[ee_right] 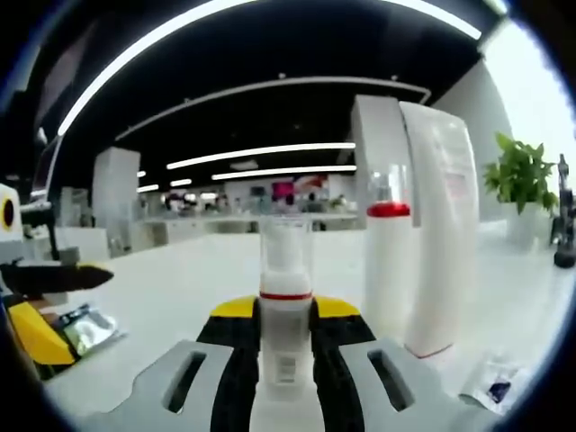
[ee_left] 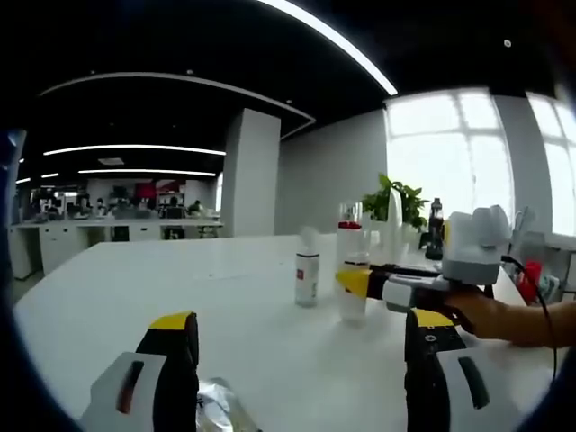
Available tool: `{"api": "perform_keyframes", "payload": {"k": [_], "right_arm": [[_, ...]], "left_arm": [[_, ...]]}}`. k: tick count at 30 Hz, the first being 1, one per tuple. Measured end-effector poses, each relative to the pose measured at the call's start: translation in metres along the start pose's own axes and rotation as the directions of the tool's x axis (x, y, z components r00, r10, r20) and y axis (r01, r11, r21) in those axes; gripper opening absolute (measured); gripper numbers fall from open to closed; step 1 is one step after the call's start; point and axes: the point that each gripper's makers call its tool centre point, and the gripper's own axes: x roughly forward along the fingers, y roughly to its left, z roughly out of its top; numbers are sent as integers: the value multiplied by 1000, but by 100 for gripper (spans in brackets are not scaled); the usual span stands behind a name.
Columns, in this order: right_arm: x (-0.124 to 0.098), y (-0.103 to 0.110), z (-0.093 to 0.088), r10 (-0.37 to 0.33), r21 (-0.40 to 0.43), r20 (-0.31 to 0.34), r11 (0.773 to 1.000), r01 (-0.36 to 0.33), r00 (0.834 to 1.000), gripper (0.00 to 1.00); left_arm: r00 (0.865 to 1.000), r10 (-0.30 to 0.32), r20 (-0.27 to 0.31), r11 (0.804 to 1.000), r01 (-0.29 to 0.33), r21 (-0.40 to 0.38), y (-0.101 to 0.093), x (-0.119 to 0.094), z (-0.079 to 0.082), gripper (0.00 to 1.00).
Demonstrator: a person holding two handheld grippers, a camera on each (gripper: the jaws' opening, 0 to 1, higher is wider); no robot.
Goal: Arrange the skincare products in the storage area until every visible bottle or jar stands upright without overlapping.
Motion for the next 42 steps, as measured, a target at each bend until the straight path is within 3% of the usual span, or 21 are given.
{"api": "perform_keyframes", "payload": {"k": [18,26,42], "right_arm": [[-5,6,-6,37,-8,-15,999,-38,999,21],[-3,8,-7,54,-17,-13,998,-55,998,32],[1,9,-12,67,-21,-10,998,-67,998,63]], "left_arm": [[1000,-19,-23,1000,19,-19,-4,-2,-5,99],[1000,-20,-22,1000,20,-18,-5,-4,-5,99],[1000,-16,-25,1000,16,-23,1,-1,-3,99]]}}
